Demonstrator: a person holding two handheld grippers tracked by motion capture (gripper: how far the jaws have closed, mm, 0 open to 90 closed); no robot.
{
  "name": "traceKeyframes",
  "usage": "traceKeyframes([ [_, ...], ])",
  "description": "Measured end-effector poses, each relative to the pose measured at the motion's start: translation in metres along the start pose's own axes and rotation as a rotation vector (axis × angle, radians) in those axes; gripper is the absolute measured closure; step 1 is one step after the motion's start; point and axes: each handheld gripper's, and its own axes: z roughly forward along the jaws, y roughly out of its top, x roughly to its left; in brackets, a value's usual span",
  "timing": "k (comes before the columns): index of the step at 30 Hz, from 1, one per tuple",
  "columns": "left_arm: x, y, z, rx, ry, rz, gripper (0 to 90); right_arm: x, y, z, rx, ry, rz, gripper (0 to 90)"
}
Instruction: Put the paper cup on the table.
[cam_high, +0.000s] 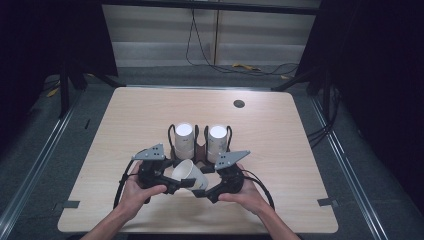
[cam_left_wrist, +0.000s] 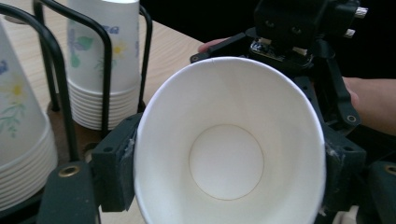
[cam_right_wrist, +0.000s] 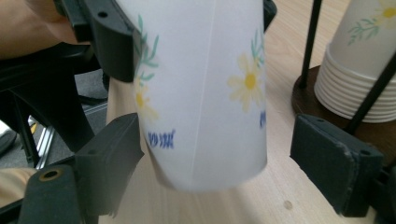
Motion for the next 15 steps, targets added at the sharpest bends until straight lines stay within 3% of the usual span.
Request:
traceKeyframes([
  [15, 0.008, -0.003, -0.013, 0.016, 0.049, -0.001, 23.7, -0.002, -0.007, -0.012, 0.001, -0.047, 0.029, 14.6],
])
